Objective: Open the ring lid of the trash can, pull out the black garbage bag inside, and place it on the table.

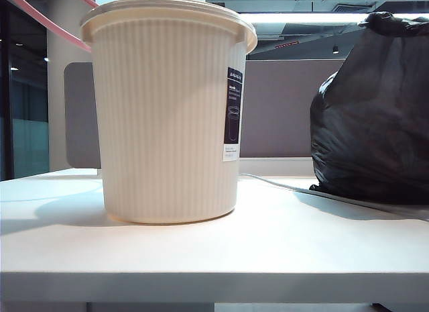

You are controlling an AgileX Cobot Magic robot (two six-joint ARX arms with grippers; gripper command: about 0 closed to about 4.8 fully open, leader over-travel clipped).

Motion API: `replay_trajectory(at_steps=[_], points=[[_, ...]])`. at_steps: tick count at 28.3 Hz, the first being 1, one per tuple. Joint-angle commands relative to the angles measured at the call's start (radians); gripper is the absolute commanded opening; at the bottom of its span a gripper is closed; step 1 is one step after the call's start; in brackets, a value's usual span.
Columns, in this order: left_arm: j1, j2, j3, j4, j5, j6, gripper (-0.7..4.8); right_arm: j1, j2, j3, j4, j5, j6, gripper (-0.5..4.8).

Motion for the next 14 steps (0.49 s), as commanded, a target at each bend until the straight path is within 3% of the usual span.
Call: replay_trajectory(at_steps=[1,8,10,14], points=[[-0.002,-0.005,0.002,0.012,0.007,0.020,0.89,-0.001,-0.024,0.005,0.011,0.031,-0.006,4.56],[-0.002,-0.005,0.002,0.013,0.007,0.021,0.89,-0.001,-0.100,0.005,0.033,0.074,-0.006,4.63],[-0.002,-0.005,0.002,0.013,0.006,0.024,0.89,0.000,-0.136,0.005,0.026,0.029,0.008,4.63],[-0.002,-0.005,0.002,0.012,0.008,0.024,0.89,0.006,-0.224,0.005,0.025,-0.159,0.098,4.63]])
